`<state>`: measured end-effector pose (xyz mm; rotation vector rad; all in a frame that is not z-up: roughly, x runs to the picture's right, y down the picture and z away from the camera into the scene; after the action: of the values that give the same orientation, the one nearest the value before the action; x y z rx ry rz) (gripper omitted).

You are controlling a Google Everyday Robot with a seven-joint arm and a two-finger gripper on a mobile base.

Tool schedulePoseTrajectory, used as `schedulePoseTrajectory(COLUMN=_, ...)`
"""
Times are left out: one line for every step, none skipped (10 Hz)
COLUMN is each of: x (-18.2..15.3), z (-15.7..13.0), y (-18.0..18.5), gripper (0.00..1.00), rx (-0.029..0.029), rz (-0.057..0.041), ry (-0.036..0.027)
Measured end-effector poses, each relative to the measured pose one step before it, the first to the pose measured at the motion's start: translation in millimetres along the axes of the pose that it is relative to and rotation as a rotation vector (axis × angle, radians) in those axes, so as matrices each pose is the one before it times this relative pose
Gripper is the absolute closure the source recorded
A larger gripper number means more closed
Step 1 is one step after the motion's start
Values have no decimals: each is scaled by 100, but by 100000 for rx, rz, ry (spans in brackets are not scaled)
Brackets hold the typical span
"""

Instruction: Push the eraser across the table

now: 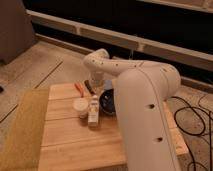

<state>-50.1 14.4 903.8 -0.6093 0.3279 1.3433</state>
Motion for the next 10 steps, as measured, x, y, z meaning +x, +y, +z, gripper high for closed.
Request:
schedulePoseTrajectory(x=-415, z=301, y=131, gripper=100, rx=-3922, rz=1537, ry=-605)
schedulePoseTrajectory(x=-713, z=417, y=-88, gripper=100, rx=-4355, rz=1579, ry=-289)
schedulePoseTrajectory(x=-730, z=410, y=173, gripper=100, rx=-2099, rz=-676, ry=499)
schedulePoseTrajectory(x=-1068, z=70, y=179, gripper=100, rx=55, rz=-2386, ry=383)
schedulePoseTrajectory(x=-696, z=-46, y=142, gripper=100, rx=1080, rz=-2239, ry=707)
schedulePoseTrajectory(x=-843, z=93, y=309, gripper=100, rx=4403, rz=-5040, ry=2621)
schedulePoseTrajectory(x=-223, z=240, y=214, gripper=100, rx=3205, rz=-2880, ry=2088)
schedulePoseTrajectory(x=-114, z=581, y=10, gripper=100, rx=3651, rz=-2345, ry=2941)
schedulePoseTrajectory(x=107, z=690, y=9, gripper=100, rx=1813, rz=-531, ry=2855)
schedulePoseTrajectory(x=327, z=969, y=26, gripper=100, rx=604, rz=448, ry=3114)
